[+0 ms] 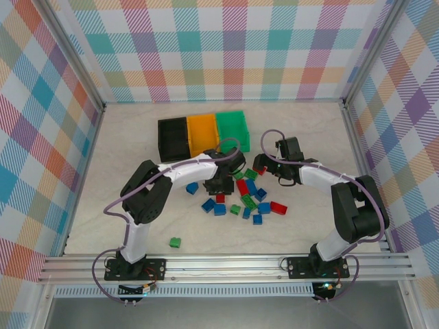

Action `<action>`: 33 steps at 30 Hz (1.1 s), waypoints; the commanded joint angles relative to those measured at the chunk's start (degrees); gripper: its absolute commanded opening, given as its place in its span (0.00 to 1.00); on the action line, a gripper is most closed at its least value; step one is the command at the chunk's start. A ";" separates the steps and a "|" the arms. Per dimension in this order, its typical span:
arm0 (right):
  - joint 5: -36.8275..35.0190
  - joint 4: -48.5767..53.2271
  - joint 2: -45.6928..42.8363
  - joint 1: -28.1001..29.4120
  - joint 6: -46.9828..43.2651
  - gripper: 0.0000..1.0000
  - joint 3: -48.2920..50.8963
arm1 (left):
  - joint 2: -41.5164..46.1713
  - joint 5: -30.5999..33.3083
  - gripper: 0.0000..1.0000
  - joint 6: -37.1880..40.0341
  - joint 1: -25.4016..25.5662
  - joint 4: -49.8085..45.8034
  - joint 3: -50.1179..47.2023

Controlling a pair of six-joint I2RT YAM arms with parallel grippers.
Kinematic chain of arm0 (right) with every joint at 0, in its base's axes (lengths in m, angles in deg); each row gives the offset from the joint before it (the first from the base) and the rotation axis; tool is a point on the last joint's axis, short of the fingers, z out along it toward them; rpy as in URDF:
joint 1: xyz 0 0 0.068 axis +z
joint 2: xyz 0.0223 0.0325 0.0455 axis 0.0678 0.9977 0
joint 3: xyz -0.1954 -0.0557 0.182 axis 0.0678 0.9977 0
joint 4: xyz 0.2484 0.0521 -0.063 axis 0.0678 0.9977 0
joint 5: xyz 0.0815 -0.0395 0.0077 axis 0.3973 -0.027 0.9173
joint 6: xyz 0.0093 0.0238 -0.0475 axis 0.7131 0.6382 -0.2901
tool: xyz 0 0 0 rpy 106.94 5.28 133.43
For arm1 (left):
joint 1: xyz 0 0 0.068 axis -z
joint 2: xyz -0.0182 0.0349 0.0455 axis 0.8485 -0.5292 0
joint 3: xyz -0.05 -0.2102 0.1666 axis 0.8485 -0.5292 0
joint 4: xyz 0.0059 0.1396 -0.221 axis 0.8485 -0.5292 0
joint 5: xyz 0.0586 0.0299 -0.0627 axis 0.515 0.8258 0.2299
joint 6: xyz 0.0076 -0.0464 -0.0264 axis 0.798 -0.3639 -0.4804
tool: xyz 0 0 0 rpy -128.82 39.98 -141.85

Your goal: Sort the legos into containers by color

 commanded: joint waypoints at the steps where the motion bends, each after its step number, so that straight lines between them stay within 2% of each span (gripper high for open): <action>1: 0.16 0.65 -0.15 0.01 0.60 0.97 -1.36 | 6.01 3.19 0.06 0.39 0.01 -4.08 0.53; 3: 0.22 0.62 -0.11 0.04 0.60 0.97 -1.37 | 9.10 4.69 0.00 1.03 -0.88 -5.43 0.24; 6: 0.29 0.64 -0.14 0.03 0.60 0.97 -1.36 | 14.61 5.72 0.00 2.41 -3.69 -6.70 -0.63; 10: 0.31 0.60 -0.28 -0.01 0.64 0.97 -1.29 | 19.93 7.70 0.00 6.10 -10.93 -10.43 0.85; 14: 0.32 0.60 -0.24 0.00 0.72 0.97 -1.28 | 19.01 10.82 0.00 10.90 -19.06 -15.37 7.03; 19: 0.06 0.75 -0.32 -0.02 0.57 0.97 -1.33 | 12.25 12.68 0.00 15.97 -26.12 -16.09 15.44; 20: -0.03 0.80 -0.37 -0.05 0.61 0.97 -1.33 | 10.45 13.06 0.06 16.76 -26.96 -15.65 17.25; 21: -0.06 0.74 -0.37 -0.04 0.51 0.97 -1.35 | 8.92 13.01 0.20 17.44 -27.57 -15.16 18.78; 22: -0.13 0.88 -0.37 -0.03 0.48 0.97 -1.36 | 7.00 12.15 0.41 18.26 -28.13 -15.31 20.97; 23: -0.16 0.85 -0.46 -0.02 0.48 0.97 -1.36 | 5.05 11.80 0.52 18.74 -28.39 -16.07 23.78; 25: -0.18 0.89 -0.45 0.00 0.47 0.97 -1.36 | 2.68 11.18 0.64 19.20 -28.36 -16.75 27.57; 29: -0.21 0.84 -0.59 -0.12 0.41 0.97 -1.36 | 4.05 9.68 0.73 18.17 -27.26 -15.09 27.68; 33: 0.02 0.87 -0.52 0.01 0.59 0.97 -1.36 | 9.68 9.04 0.73 17.76 -24.21 -10.47 20.56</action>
